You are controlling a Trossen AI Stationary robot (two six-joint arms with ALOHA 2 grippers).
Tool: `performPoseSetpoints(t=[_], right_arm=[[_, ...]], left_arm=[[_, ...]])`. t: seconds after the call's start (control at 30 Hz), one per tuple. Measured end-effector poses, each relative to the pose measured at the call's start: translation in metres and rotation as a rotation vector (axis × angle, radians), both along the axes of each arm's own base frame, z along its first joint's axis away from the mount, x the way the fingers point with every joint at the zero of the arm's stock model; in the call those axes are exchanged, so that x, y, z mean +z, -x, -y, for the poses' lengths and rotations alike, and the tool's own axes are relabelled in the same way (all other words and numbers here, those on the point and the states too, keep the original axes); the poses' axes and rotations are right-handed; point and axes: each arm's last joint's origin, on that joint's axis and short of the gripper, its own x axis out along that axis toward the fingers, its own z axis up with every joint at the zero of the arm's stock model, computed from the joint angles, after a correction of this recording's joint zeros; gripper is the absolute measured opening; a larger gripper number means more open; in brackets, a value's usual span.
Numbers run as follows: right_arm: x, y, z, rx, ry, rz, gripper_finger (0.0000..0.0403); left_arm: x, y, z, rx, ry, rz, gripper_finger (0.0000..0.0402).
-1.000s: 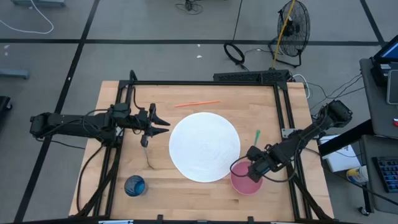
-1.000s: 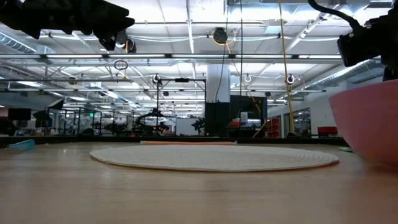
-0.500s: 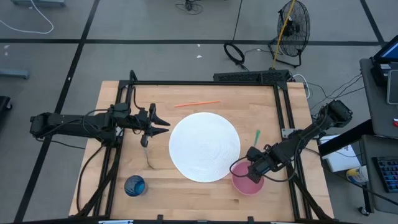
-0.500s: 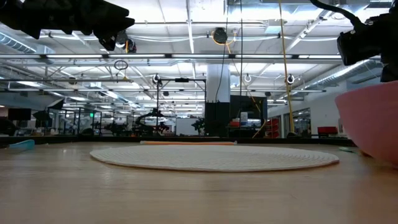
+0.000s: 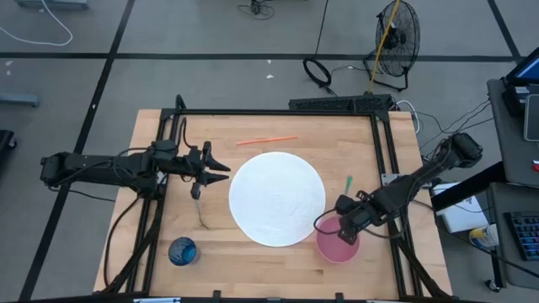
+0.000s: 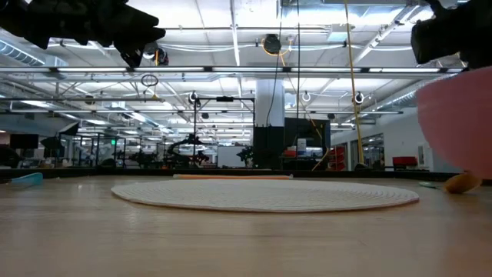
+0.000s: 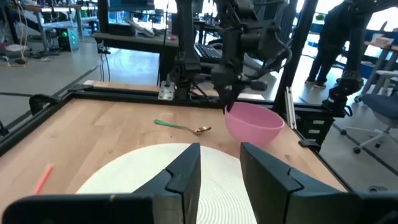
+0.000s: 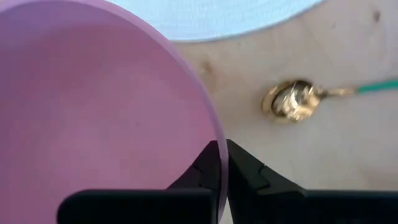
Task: Pick & Place Utensil
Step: Put the pink bowl on the left of the white placemat
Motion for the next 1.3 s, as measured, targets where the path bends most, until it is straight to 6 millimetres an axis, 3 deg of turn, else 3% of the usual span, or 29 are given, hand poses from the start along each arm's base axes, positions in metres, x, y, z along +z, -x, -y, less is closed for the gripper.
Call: performPoseSetpoints(t=[0.3, 0.67, 0.87, 1.1, 1.3], right_arm=[[0.006, -0.021, 0.034, 0.043, 0.008, 0.066, 0.0001], [0.044, -0.067, 0.105, 0.038, 0.149, 0.327, 0.0001], [0.029, -0.102, 0.132, 0.067, 0.119, 0.376, 0.0], [0.012, -0.146, 0.144, 0.122, 0.094, 0.314, 0.0001], [0.004, -0.169, 0.152, 0.131, 0.038, 0.259, 0.0001]], left_arm=[[0.0, 0.0, -0.002, 0.052, -0.001, -0.001, 0.0118], [-0.001, 0.0, -0.001, 0.052, 0.006, -0.013, 0.0118], [-0.005, 0.0, -0.001, 0.053, 0.02, -0.052, 0.0118], [-0.006, 0.0, -0.001, 0.053, 0.023, -0.06, 0.0118], [-0.006, 0.001, -0.001, 0.05, 0.025, -0.063, 0.0118]])
